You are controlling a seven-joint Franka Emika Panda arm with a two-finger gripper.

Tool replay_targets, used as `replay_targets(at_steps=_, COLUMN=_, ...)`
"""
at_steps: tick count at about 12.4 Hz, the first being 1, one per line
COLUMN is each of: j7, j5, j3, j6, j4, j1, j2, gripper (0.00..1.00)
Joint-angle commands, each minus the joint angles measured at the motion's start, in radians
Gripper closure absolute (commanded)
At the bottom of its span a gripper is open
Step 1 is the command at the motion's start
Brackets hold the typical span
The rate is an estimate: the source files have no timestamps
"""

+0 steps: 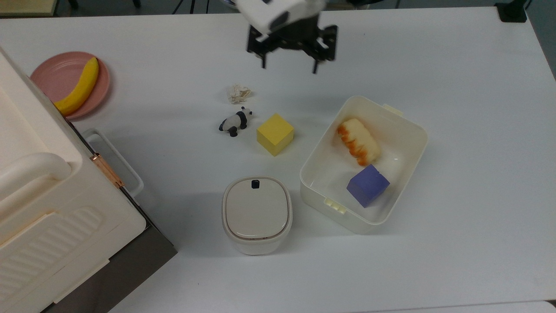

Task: Put the bread in the basket
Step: 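Release the bread into the basket and raise the open gripper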

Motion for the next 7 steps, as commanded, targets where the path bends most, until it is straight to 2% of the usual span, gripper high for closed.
replay_targets(at_steps=1, j7=-0.058, j5=-0.012, j3=-0.006, j6=-0.043, j4=-0.054, j1=-0.073, j2=-0.081, gripper=0.00)
replay_targets(at_steps=4, j7=-0.167, j5=-0.031, j3=-0.024, j6=-0.034, j4=-0.052, j1=-0.102, j2=-0.075, gripper=0.00)
replay_targets(at_steps=7, j7=-0.167, j5=-0.025, j3=-0.044, j6=-0.034, j4=-0.040, j1=-0.105, j2=-0.072, gripper=0.00)
